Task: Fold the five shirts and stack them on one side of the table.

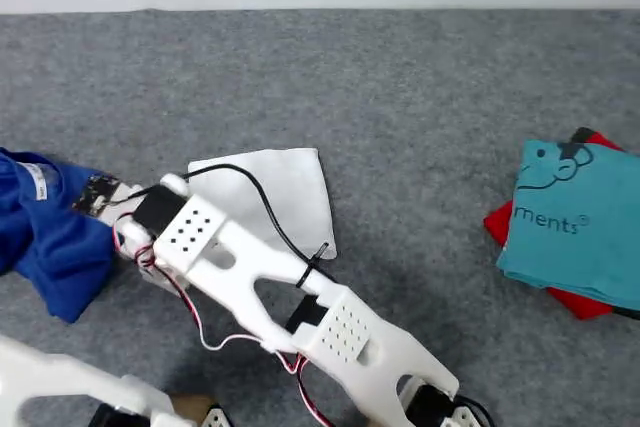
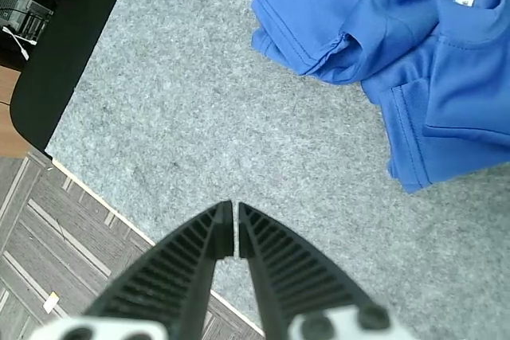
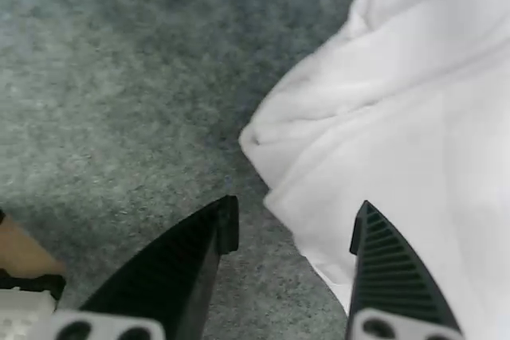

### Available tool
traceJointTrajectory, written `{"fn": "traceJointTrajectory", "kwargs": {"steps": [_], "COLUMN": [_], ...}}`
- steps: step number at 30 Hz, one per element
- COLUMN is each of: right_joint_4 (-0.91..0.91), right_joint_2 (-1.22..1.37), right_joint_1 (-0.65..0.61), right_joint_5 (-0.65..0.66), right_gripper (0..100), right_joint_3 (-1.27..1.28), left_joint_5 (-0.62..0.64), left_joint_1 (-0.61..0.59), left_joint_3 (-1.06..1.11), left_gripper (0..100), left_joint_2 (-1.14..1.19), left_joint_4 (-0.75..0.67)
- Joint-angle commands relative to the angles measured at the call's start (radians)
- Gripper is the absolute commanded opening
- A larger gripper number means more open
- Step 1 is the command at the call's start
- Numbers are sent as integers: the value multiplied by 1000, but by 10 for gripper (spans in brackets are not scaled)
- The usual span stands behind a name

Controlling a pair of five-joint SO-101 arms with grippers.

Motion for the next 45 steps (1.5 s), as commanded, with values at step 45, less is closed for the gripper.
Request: {"fn": "traceJointTrajectory", "kwargs": {"steps": [45], "right_joint_4": [41], "right_joint_2": [79], "right_joint_1": [41], "right_joint_5": [229], "right_gripper": [106], "right_joint_3": [-304], "left_joint_5": [-11], "left_joint_1": [2], "left_joint_3": [45], "left_gripper": [20], "left_joint_2": [-21], "left_joint_4": [-58]}}
